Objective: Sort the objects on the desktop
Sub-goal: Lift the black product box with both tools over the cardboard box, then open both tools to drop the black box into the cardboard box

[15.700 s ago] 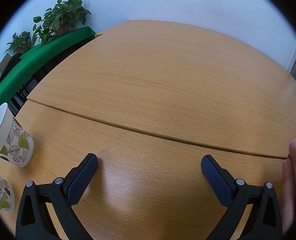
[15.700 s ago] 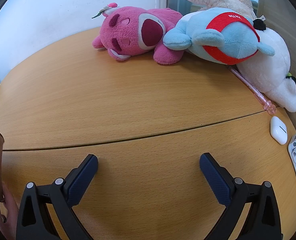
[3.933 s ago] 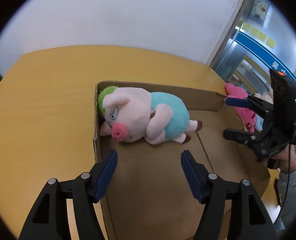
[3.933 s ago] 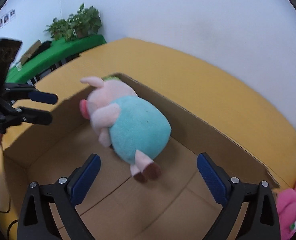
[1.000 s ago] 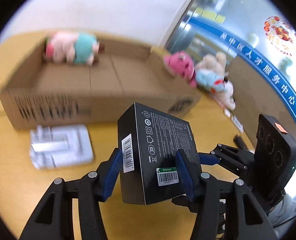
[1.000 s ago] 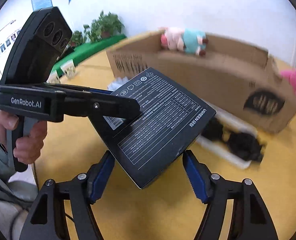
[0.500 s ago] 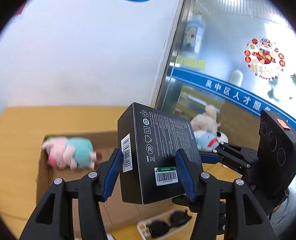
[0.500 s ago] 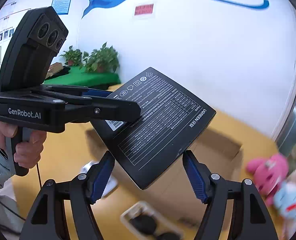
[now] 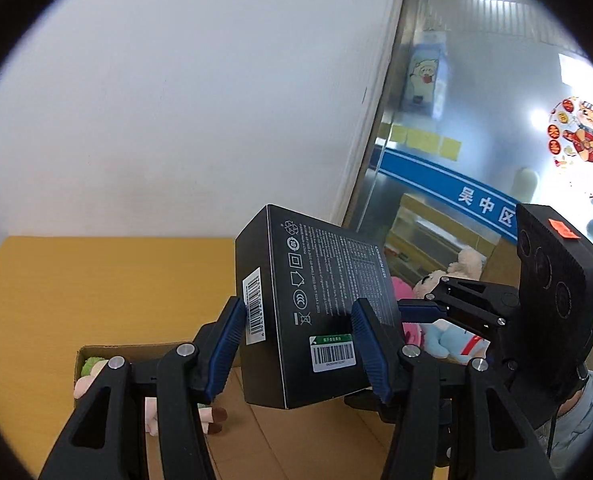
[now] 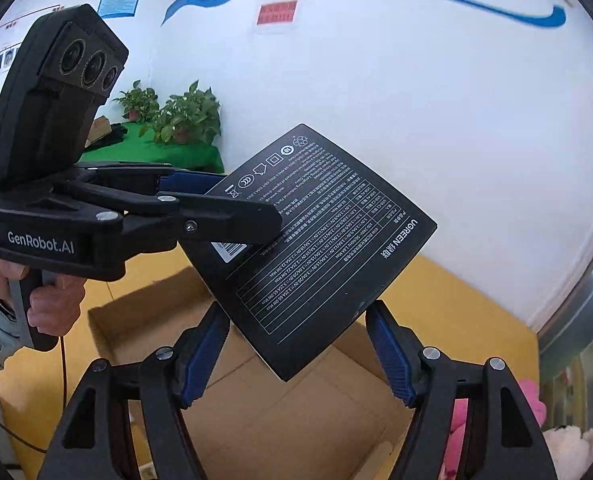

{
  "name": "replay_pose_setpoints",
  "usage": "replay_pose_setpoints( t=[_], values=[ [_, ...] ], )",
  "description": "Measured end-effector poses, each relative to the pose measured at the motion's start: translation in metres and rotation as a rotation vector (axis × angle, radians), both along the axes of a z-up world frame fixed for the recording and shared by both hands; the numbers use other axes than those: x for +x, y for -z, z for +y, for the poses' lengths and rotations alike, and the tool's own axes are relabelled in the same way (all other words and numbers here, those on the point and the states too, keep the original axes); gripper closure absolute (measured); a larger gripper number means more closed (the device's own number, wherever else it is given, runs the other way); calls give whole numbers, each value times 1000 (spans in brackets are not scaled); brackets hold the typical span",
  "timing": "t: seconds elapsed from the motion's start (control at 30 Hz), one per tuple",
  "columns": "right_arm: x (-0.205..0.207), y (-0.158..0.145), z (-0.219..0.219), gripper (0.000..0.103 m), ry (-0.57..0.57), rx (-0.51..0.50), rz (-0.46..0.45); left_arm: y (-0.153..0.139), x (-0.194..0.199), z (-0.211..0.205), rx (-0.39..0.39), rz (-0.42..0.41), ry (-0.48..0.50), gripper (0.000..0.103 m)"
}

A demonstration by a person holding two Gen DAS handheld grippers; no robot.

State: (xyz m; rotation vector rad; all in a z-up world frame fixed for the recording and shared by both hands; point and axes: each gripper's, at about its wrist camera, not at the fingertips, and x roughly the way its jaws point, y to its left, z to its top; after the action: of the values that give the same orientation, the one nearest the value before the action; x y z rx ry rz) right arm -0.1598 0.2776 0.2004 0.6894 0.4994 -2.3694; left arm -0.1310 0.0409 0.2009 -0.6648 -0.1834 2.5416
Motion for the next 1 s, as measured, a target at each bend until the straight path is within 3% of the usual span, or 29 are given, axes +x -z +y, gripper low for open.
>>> replay_pose_setpoints(
  t=[0.3, 0.57, 0.73, 0.87, 1.0],
  values=[
    [-128, 104, 13, 34, -48, 16, -264, 103, -104, 11, -16, -322, -62, 49],
    [-182, 197, 17, 34, -43, 44, -465, 177, -132, 37, -145, -543, -93, 49],
    [-185, 225, 10, 34, 2, 58, -540, 188, -125, 54, -285, -541, -124, 51],
    [-171, 221, 5, 32, 28, 52, -541, 177, -117, 43, -258, -542, -137, 51],
    [-150, 204, 13, 21, 72, 73, -492, 147, -92, 21, -255, -436, -172, 51]
  ],
)
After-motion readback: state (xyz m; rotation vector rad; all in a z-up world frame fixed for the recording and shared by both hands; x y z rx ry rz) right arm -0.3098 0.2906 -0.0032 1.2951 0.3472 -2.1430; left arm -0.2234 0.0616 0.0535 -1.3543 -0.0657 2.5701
